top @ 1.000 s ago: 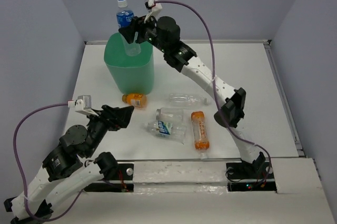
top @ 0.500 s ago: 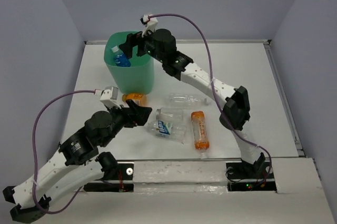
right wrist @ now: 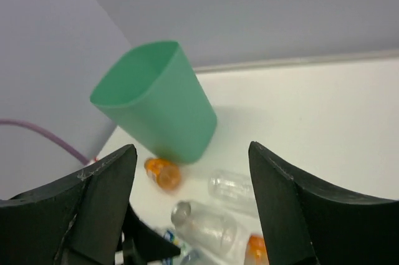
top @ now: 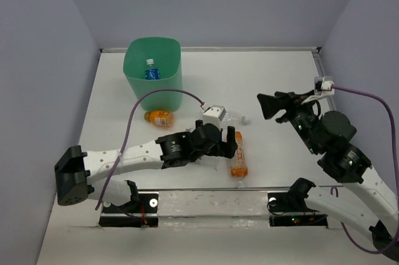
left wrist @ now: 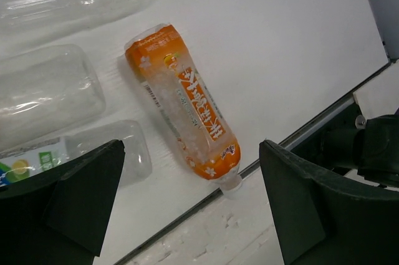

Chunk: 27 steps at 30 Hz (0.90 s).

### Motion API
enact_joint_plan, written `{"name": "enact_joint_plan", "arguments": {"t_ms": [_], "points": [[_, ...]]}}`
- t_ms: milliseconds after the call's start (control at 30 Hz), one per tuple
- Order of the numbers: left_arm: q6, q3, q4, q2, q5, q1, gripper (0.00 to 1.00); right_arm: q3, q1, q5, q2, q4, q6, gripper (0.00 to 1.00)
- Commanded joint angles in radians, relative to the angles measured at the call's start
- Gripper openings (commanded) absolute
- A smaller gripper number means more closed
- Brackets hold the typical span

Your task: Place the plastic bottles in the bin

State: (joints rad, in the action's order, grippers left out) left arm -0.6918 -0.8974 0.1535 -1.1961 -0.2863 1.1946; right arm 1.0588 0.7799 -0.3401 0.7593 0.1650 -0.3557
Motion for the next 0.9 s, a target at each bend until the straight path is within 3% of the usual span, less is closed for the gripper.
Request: {"name": "enact_joint_plan", "arguments": {"t_ms": [0, 167, 333, 600, 867], "points": [[-0.032, -0.153, -0.039, -0.173, -0.158, 0.066, 0.99, -0.161, -0.001, -0.088, -0.174, 0.387, -0.181, 0.8], [-0.109, -0.305, 0.083, -0.391, -0.217, 0.083, 0.99, -0.194, -0.001, -0.074, -0.363, 0.519, -0.229, 0.85], [-0.146, -0.412, 0.184, -0.566, -0.241, 0.086, 0.99, -0.223, -0.001, -0.042, -0.431, 0.547, -0.232, 0.88], [-0.178, -0.445, 0.207, -0.617, -0.317, 0.085, 0.99, -0.214, -0.001, -0.02, -0.522, 0.591, -0.227, 0.88], [-0.158, -0.466, 0.173, -0.692, -0.286, 0.076, 0.99, -0.198, -0.001, 0.015, -0.552, 0.588, -0.218, 0.88]]}}
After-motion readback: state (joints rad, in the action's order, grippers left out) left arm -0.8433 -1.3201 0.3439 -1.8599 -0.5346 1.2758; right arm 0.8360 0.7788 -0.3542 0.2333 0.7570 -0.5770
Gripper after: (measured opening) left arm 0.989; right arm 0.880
